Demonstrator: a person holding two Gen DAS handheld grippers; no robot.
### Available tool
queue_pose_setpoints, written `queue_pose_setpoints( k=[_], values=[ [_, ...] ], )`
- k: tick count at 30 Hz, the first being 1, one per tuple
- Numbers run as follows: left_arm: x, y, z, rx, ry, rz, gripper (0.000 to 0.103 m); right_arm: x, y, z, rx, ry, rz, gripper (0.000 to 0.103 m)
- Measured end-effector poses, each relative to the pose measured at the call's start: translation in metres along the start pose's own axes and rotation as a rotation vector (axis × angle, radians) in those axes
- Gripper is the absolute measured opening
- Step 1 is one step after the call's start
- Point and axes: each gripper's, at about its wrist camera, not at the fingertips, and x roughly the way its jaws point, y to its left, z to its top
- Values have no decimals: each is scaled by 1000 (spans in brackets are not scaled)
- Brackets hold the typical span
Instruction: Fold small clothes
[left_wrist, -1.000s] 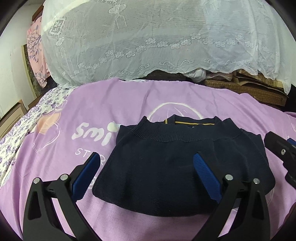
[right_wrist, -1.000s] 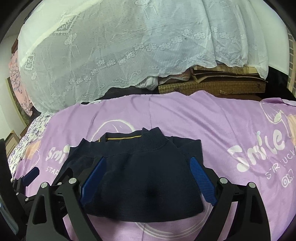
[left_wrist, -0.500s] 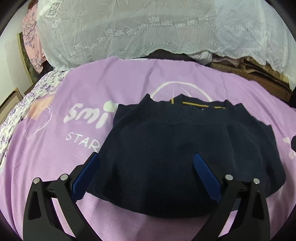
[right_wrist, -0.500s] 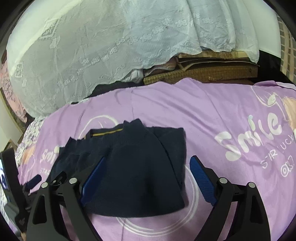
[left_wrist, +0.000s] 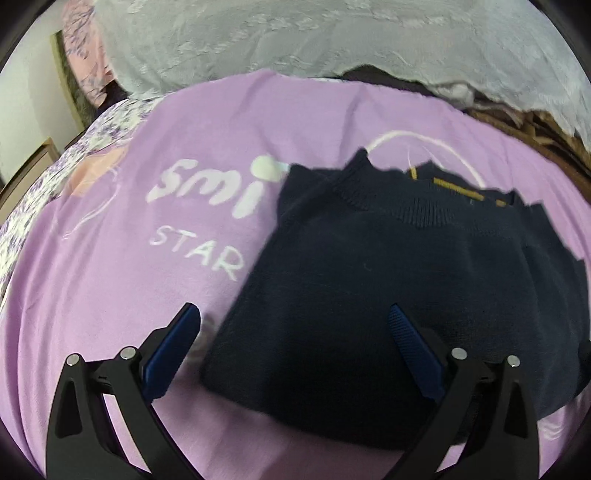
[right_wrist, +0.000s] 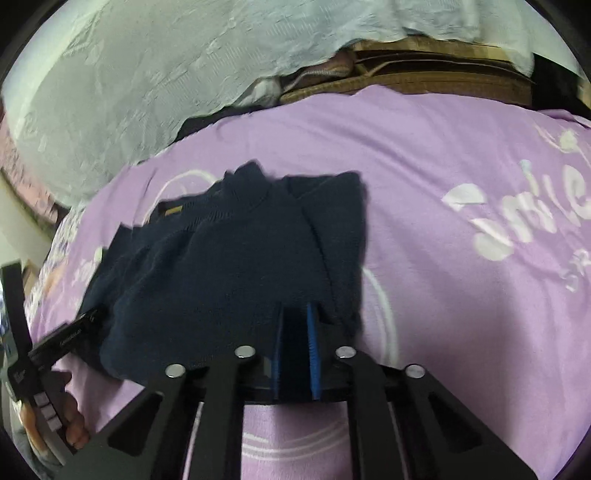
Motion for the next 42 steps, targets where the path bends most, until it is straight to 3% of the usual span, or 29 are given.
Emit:
queue_pose_setpoints(
  k=[3,5,8,10,12,16,18,22,28,33,38,42],
  values=[
    [-26,-11,3,20,-50,-126,98,-10,20,3,-40,-21,106,15],
    [-32,-24,-1,70,-62,-160,98,-5,35,-1,-72,4,162,15],
    [-19,-45,-11,152,-49,-113,98,19,41,-11,-99,82,130,24],
    [5,-49,-17,165,-2,-75,99,28,32,-14,-63,106,141,19],
    [6,-42,-14,127,11,-99,99,20,24,-9,-28,96,153,16],
    [-10,-38,-10,111,-8,-106,99,-7,13,7,-5,-8,139,36],
    [-19,-40,-8,102,-13,-141,99,-8,-1,17,31,-24,120,36],
    [-34,-57,-2,124,-43,-157,99,-3,-31,26,119,-21,94,37],
    [-39,-93,0,188,-45,-143,99,15,-45,43,139,-8,87,49],
    [-28,-117,11,184,-43,-102,99,30,-54,52,157,12,130,51],
    [5,-137,3,209,21,-79,99,45,-63,44,191,54,178,55],
    [6,-138,-2,214,-9,-84,99,50,-59,39,173,54,180,57]
  ],
)
